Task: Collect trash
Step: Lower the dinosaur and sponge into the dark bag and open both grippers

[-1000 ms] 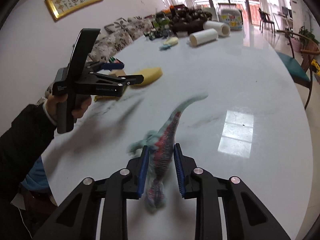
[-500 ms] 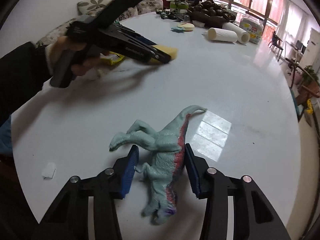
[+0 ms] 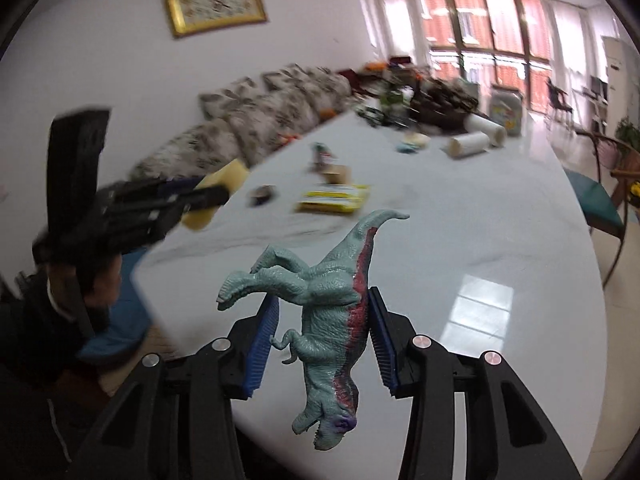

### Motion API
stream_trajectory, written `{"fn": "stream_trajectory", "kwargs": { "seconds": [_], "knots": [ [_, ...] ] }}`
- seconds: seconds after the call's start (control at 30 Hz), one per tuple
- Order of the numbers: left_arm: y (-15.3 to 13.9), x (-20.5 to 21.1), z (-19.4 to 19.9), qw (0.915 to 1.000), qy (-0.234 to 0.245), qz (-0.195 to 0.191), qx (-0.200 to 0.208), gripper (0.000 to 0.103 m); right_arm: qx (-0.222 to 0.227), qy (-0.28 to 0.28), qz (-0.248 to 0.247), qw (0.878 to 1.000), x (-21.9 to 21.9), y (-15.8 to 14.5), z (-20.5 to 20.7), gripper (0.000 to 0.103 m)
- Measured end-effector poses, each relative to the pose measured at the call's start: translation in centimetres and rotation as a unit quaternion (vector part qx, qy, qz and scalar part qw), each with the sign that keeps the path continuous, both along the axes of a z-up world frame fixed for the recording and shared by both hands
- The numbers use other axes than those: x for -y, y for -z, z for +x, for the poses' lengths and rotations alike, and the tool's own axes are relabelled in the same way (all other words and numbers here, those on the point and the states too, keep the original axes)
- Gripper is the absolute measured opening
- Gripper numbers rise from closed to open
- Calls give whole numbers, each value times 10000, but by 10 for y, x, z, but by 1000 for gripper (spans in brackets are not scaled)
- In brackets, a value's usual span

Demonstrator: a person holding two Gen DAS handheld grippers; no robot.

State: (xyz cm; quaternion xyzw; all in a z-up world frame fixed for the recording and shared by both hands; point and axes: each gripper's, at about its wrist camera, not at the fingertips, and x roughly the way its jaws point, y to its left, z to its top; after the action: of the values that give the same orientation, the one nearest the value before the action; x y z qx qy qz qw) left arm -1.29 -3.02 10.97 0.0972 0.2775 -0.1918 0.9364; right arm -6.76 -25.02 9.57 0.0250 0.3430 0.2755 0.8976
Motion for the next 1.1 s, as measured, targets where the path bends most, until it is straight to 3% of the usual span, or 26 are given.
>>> {"fn": "stream_trajectory", "kwargs": {
  "seconds": [0.1,0.2,0.33,0.4,0.47,0.53,0.57,0.6,0.7,0.83,0.93,1.1],
  "knots": [
    [33,-17,-73,9995,-240,200,-36,34,-188,-350,111,9991,-33,20,-50,45],
    [88,-33,-115,9970,-248,217,-697,35,-510,-765,-149,9957,-71,57,-90,45],
    [171,-48,-132,9841,-444,233,-1703,37,-1115,-1064,-391,9873,-99,113,-108,45],
    [211,-53,-128,9738,-577,244,-2187,42,-1482,-1094,-489,9817,-106,146,-104,45],
    [249,-59,-117,9581,-726,296,-2754,46,-1952,-1103,-717,9719,-113,189,-94,45],
    [281,-58,-108,9449,-638,426,-3183,65,-2313,-1175,-934,9612,-120,225,-85,53],
    [304,-56,-103,9340,-632,596,-3465,73,-2487,-1181,-1090,9552,-123,243,-81,57],
    [321,-53,-102,9256,-582,748,-3664,86,-2601,-1180,-1325,9491,-127,264,-77,70],
    [365,-49,-97,9070,-493,1225,-3999,86,-2666,-1166,-1592,9434,-128,289,-72,71],
    [367,-62,-101,9036,-506,1105,-4107,86,-2371,-1186,-1135,9575,-116,244,-82,70],
    [334,-75,-103,9162,-401,922,-3878,86,-1848,-1298,-953,9695,-108,184,-94,70],
    [241,-90,-107,9529,-236,558,-2970,86,-863,-1318,-322,9870,-89,71,-61,77]
  ]
}}
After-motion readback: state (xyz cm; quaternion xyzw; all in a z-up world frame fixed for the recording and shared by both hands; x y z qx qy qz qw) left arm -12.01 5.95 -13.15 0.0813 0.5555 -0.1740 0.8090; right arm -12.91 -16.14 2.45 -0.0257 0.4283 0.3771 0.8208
